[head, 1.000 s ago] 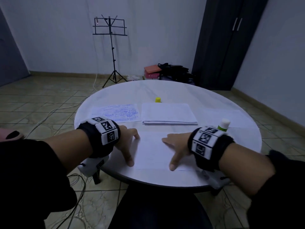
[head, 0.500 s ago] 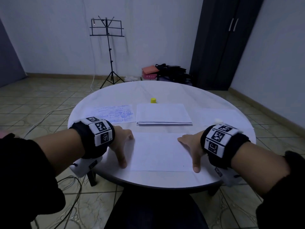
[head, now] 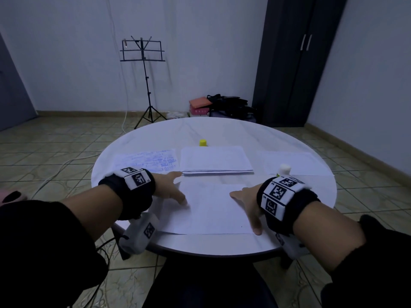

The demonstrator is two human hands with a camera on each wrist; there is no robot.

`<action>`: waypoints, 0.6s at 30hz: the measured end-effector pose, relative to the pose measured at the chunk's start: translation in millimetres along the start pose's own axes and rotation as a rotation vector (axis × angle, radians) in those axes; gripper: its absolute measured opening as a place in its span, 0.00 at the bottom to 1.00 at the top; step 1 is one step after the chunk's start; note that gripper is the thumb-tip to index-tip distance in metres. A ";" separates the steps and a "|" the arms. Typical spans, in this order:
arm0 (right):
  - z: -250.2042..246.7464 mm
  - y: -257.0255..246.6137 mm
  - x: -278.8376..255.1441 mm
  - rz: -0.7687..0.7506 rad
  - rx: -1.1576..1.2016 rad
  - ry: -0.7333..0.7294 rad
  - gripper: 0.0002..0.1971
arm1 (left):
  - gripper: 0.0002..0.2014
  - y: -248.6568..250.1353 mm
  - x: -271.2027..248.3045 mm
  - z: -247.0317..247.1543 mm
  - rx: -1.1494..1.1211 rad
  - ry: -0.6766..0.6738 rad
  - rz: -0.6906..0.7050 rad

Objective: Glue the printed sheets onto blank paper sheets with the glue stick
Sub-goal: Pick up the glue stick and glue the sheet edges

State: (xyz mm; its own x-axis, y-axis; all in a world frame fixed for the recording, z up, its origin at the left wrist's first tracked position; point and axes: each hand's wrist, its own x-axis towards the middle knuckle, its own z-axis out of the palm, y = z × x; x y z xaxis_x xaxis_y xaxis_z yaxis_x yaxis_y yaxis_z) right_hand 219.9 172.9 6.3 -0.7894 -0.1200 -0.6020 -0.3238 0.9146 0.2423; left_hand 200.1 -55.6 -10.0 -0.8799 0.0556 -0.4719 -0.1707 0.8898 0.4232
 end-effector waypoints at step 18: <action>0.0 10.3 6.0 0.177 1.102 0.314 0.11 | 0.21 -31.4 -11.7 -9.9 -0.639 0.256 0.272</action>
State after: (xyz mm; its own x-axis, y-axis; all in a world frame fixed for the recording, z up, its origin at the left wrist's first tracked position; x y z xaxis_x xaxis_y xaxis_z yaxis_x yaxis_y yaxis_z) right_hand 211.8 181.6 5.1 -0.9229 0.0938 -0.3734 0.3121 0.7502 -0.5829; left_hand 211.3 -88.7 -10.1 -0.9905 0.0598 -0.1239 -0.0879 0.4183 0.9041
